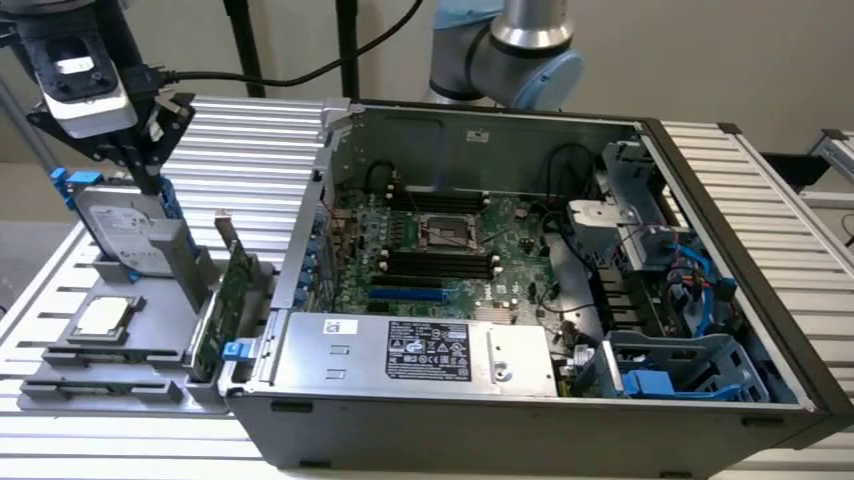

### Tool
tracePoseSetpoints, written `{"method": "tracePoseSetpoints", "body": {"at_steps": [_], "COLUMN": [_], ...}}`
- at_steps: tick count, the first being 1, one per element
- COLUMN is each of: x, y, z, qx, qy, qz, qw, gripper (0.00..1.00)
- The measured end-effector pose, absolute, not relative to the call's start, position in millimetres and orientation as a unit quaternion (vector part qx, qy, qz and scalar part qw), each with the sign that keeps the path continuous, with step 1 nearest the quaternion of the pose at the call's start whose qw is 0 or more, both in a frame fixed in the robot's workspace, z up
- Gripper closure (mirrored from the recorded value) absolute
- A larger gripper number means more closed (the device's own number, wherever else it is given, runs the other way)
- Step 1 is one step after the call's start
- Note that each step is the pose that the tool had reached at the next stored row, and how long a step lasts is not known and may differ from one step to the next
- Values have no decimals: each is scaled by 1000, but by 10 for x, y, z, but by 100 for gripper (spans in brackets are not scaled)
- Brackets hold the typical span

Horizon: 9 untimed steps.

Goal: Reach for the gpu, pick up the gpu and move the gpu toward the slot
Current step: 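Reach for the gpu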

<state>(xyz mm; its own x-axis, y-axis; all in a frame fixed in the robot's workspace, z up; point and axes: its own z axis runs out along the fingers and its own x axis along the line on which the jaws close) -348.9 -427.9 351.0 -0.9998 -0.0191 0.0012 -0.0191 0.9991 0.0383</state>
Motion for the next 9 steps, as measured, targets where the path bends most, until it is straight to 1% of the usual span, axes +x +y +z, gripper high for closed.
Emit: {"method": "tracePoseSetpoints", "body": {"at_steps": [9], "x": [-3355], "y": [-4584], "z": [3498], "qx": [10], "qy": [-1000], "qz": [-19], "qw": [1], "gripper": [89]}}
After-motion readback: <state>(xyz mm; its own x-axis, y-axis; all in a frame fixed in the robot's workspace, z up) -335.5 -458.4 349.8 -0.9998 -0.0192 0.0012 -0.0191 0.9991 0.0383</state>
